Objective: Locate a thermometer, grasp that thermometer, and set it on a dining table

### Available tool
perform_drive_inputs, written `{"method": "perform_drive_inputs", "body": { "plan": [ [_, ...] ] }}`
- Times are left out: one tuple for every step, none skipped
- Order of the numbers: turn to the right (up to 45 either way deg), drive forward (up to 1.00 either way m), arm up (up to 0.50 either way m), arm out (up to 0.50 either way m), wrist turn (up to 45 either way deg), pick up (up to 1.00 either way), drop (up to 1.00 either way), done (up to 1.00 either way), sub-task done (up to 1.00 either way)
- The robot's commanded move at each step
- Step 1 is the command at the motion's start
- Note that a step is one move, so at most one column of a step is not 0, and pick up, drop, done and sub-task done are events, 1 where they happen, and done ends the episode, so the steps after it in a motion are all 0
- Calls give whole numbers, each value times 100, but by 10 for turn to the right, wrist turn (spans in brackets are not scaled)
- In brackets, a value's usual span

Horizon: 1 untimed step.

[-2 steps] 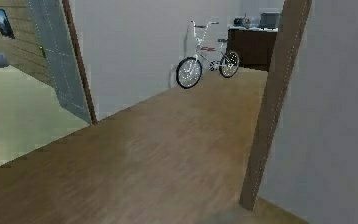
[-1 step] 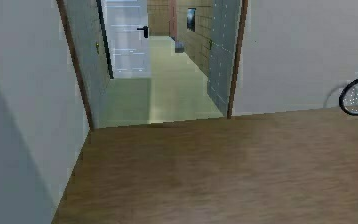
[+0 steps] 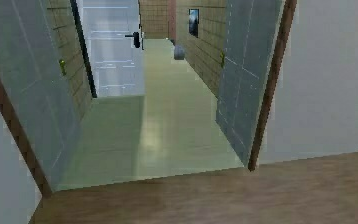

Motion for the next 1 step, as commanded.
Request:
{"method": "perform_drive_inputs", "body": {
  "plan": [
    [0,100,0,0,0,0,0,0,0]
  ]
}}
